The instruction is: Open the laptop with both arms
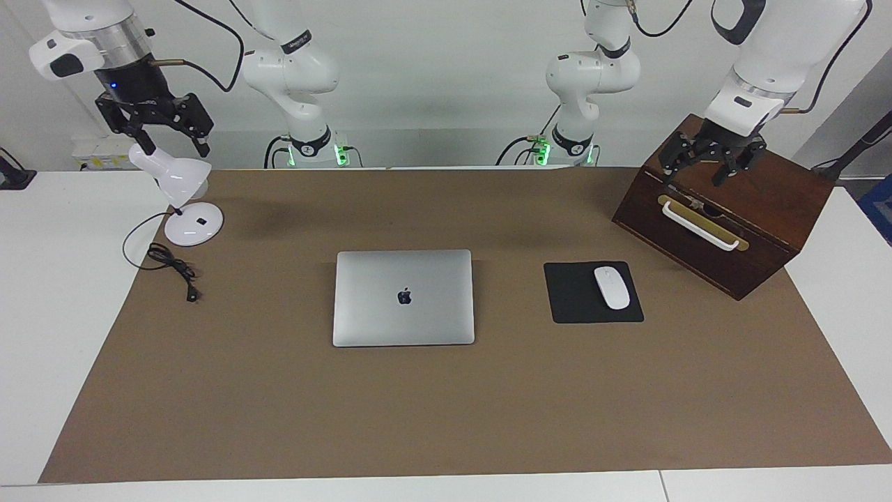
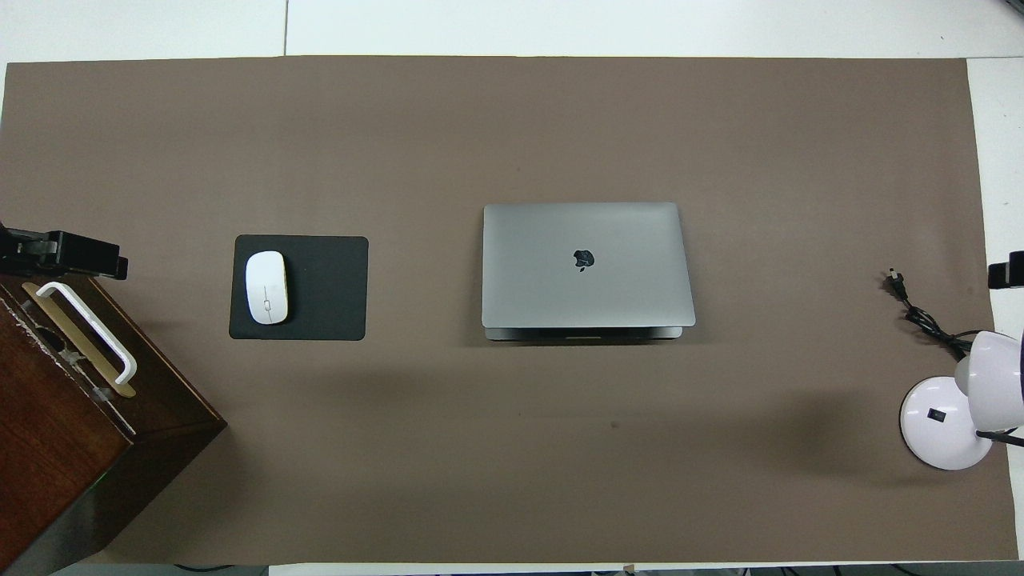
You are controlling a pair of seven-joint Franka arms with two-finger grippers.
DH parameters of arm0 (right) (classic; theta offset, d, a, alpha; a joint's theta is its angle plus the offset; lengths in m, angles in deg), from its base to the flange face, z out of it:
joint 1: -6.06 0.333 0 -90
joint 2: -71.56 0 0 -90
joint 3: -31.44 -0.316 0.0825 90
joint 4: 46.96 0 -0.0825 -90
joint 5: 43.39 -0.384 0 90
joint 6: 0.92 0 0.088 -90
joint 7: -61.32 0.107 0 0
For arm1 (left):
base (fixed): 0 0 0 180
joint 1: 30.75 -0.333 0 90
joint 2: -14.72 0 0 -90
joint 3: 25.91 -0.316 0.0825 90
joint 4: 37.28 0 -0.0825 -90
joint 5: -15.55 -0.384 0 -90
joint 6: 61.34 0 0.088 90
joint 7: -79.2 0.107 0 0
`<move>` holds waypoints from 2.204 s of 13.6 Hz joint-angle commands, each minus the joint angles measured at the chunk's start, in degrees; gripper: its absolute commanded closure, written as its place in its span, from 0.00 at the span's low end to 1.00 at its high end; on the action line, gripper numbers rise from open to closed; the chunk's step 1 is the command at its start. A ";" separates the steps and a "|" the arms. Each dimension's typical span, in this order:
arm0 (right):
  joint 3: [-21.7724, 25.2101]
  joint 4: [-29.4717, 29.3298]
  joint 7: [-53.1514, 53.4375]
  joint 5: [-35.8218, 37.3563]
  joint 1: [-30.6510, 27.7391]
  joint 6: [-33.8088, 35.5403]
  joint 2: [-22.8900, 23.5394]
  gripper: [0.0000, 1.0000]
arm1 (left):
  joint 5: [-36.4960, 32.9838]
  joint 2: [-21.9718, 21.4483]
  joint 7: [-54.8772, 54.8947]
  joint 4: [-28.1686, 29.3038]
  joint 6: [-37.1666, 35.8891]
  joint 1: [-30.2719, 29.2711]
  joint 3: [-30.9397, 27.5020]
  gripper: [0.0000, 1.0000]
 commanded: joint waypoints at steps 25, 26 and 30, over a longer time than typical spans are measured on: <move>-1.11 8.89 7.55 -0.76 3.76 -23.00 6.73 0.28 | 0.46 -1.70 -1.67 1.79 1.05 0.41 -0.28 1.00; -1.11 9.78 7.73 -0.76 4.99 -24.67 6.73 0.01 | 0.46 -1.70 -1.59 1.80 1.57 0.41 -0.28 1.00; -1.20 11.71 16.13 -1.02 8.50 -27.75 6.90 0.00 | 0.46 -1.70 -1.06 2.15 3.94 0.59 -0.11 1.00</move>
